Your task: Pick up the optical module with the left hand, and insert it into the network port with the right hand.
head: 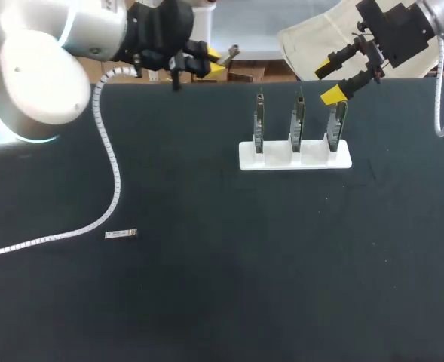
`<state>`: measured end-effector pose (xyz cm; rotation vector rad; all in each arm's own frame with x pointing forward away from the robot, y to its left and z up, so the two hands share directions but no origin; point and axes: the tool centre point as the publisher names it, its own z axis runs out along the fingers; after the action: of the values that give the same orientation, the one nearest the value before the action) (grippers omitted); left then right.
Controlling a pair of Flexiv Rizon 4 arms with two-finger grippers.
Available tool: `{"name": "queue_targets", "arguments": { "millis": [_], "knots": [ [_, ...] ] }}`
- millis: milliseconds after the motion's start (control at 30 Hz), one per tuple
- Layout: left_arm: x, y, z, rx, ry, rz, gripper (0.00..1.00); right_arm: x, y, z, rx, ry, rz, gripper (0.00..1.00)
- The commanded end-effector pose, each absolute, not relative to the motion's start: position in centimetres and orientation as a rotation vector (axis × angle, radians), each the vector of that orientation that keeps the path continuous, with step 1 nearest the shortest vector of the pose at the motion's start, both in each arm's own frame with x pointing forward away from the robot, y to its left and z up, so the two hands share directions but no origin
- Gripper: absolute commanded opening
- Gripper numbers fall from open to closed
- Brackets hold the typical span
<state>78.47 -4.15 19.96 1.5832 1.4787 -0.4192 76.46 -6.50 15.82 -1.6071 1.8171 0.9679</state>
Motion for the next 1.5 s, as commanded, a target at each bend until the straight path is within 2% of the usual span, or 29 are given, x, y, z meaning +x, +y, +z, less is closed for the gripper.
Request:
{"name": "queue_targets", "arguments": {
  "millis": [33,767,1500],
  "knots": [
    [79.3,-5.6,19.5,1.523,1.366,-0.543,0.0,76.3,-6.5,15.8,-1.605,1.817,0.963,1.0],
    [79.3,-5.7,19.9,1.546,1.335,-0.517,0.0,76.3,-6.5,15.8,-1.605,1.817,0.963,1.0],
    [78.8,-10.9,21.3,1.448,1.207,-0.768,0.0,76.3,-6.5,15.8,-1.605,1.817,0.963,1.0]
  ]
}}
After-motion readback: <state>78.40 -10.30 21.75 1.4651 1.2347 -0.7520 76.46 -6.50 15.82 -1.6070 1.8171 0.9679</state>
